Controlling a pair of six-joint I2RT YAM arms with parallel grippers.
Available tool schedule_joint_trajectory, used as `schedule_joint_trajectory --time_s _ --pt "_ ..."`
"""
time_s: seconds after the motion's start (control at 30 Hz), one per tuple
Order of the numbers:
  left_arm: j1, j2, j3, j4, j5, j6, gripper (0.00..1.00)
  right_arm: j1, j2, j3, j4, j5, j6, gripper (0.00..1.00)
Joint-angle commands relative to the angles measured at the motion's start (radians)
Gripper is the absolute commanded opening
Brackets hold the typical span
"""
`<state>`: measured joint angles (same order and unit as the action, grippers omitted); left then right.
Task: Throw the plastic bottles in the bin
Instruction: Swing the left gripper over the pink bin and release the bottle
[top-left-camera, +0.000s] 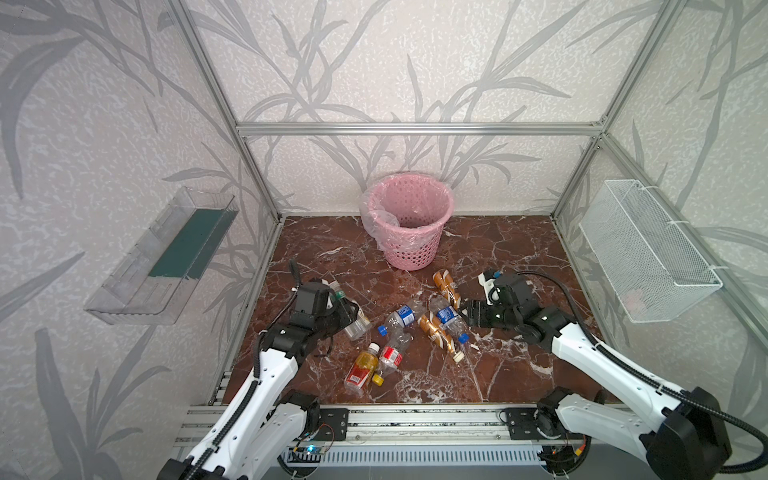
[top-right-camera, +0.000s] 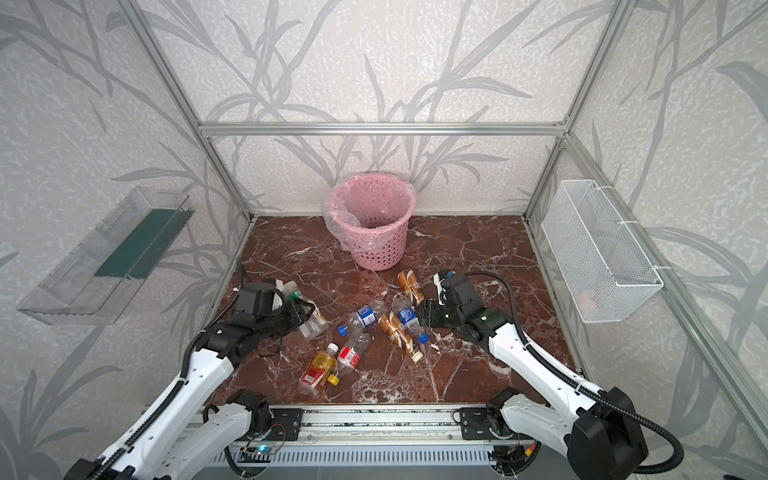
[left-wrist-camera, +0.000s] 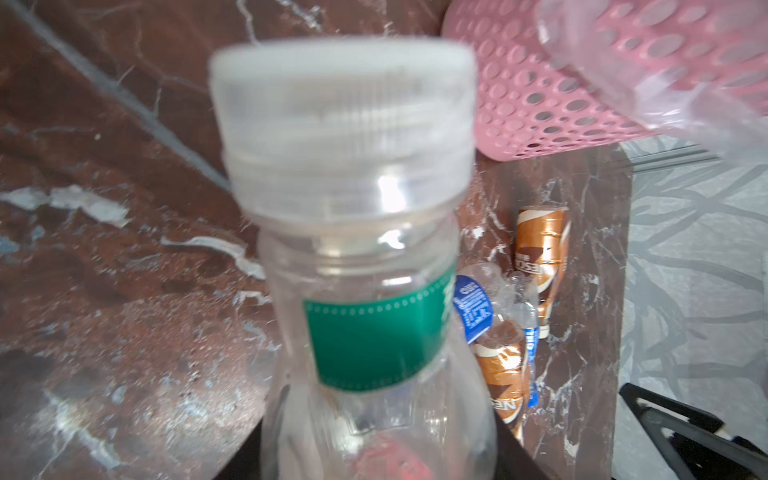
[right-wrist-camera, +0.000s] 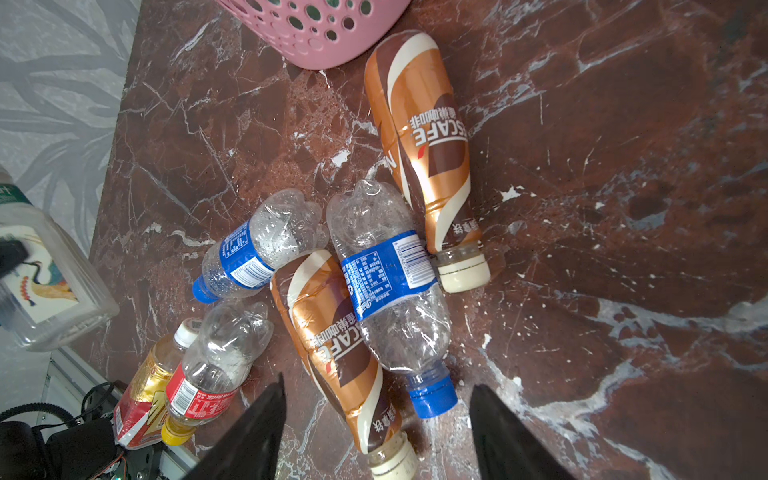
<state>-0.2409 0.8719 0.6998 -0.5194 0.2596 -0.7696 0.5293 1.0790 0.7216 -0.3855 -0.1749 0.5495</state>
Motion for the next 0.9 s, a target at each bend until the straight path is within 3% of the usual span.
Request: schedule_joint_trajectory --time_s 0.0,0.13,0.27,0.33,0.37,0.4,0.43,0.57,0.87 --pt "-0.01 0.076 0.216 0.188 0.051 0.061 0.49 0.003 -0.028 -0.003 -0.011 0.011 -0.003 0.7" --pt "-0.012 0.432 0.774 0.152 0.09 0.083 0.54 0.003 -0.049 0.023 -0.046 0.023 -0.006 0.7" --pt "-0.014 0.842 1.466 -0.17 0.142 0.067 0.75 0.002 -0.092 0.055 -0.109 0.049 -0.014 0.7" --pt "-0.037 0.895 1.564 -0.241 0.139 0.073 0.83 0.0 -0.121 0.057 -0.129 0.066 -0.017 0.71" --pt "-0.045 0.876 1.537 -0.232 0.137 0.079 0.87 0.0 -0.133 0.056 -0.135 0.072 -0.019 0.71" --pt "-0.049 0.845 1.484 -0.215 0.131 0.082 0.98 -0.001 -0.139 0.052 -0.138 0.075 -0.019 0.71" --pt "-0.051 0.794 1.405 -0.189 0.109 0.084 0.99 -0.001 -0.14 0.048 -0.137 0.074 -0.02 0.71" --pt "-0.051 0.562 1.037 -0.017 0.047 0.07 0.99 -0.003 -0.112 0.032 -0.116 0.057 -0.02 0.71" --pt "-0.048 0.211 0.561 -0.025 -0.066 0.066 0.95 -0.004 -0.085 -0.009 -0.063 0.033 -0.005 0.71"
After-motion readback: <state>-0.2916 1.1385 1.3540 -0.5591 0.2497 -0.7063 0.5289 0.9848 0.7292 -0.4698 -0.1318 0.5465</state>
